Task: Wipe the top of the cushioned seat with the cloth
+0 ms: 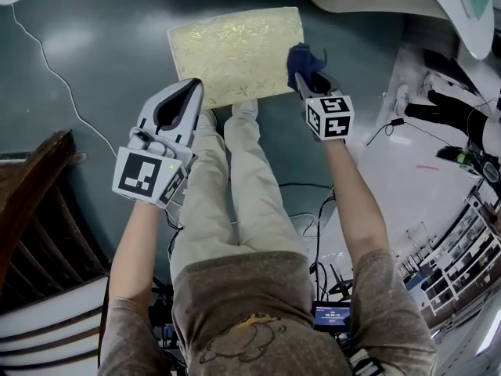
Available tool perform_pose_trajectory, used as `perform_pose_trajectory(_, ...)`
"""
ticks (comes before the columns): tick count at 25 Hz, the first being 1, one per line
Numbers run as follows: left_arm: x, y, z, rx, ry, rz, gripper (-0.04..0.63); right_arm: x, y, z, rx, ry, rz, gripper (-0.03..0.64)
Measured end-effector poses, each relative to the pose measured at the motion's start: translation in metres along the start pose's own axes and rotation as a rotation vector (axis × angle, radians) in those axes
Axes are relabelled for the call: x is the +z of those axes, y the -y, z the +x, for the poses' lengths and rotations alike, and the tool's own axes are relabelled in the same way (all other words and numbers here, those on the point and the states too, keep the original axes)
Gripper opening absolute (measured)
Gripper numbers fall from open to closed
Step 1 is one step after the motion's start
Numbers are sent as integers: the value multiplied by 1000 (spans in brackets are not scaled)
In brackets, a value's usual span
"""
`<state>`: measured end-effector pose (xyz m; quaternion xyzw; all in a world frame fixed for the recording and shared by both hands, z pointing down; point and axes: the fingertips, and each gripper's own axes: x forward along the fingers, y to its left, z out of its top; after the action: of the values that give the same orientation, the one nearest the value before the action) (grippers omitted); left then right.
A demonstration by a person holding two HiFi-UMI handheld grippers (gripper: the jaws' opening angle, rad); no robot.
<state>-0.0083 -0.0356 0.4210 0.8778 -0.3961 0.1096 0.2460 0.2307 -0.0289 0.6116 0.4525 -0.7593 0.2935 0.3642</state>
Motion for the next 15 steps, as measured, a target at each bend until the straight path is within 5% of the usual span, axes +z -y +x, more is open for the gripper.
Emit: perform_pose_trajectory(15, -10, -30, -56, 77, 32, -22, 17, 4, -171, 32, 192, 10, -43, 101)
